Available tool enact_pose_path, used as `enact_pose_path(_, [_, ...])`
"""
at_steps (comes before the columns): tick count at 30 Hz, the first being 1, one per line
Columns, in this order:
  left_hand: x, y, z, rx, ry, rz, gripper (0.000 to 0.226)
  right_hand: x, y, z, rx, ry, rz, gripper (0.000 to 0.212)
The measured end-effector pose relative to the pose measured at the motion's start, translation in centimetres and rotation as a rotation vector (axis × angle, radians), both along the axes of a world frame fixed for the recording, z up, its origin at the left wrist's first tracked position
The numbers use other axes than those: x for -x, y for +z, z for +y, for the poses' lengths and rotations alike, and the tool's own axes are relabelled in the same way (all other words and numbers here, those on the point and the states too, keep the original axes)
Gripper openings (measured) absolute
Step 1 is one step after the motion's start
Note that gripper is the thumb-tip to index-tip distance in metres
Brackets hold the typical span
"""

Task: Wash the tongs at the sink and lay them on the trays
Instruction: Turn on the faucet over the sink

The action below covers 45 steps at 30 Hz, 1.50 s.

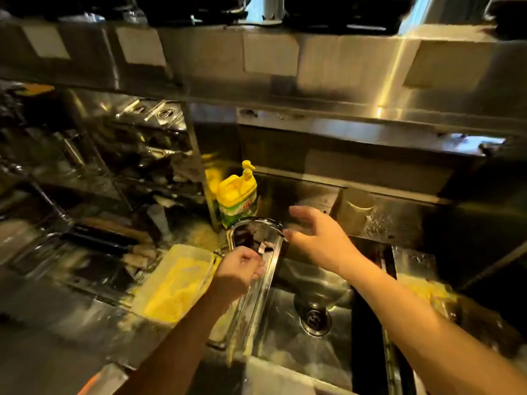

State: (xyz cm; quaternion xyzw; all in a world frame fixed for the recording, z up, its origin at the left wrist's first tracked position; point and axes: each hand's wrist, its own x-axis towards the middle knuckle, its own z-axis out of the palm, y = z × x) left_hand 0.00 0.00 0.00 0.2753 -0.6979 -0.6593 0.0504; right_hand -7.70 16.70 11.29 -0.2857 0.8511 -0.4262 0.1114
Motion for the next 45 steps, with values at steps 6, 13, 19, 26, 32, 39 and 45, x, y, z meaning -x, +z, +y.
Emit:
enact_pose_path(6, [0.3,-4.7,-5.3,0.321,0.014,-0.276,0.015,0.2,-3.2,-5.0,-0.036,0.003,-0.061,0.050])
enact_pose_path(13, [3.3,-7.3,-7.3,0.255,0.078,-0.262,0.084,1.7,-5.5,-7.2,-0.054,-0.158,0.117,0.035])
enact_pose_path(19, [4.2,-8.3,-6.6,0.189,0.223,-0.206,0.100,2.4,-6.4,-8.3,0.045,-0.262,0.088,0.021])
enact_pose_path(26, [4.7,-7.5,-6.8,0.286,-0.003,-0.282,0.097,3.4,-6.9,-8.0,0.143,-0.266,-0.029,0.020])
enact_pose_path(32, [0.0,-9.6,-2.6,0.323,-0.151,-0.320,0.048,3.8,-6.7,-5.8,0.317,-0.243,-0.204,0.020])
enact_pose_path(39, [8.6,-10.6,-1.0,0.695,-0.331,-0.316,0.055,4.4,-8.2,-1.5,0.370,-0.410,-0.283,0.010])
enact_pose_path(45, [16.2,-12.0,-4.8,0.958,-0.347,-0.718,0.059,4.3,-8.6,0.9,0.328,-0.398,-0.346,0.009])
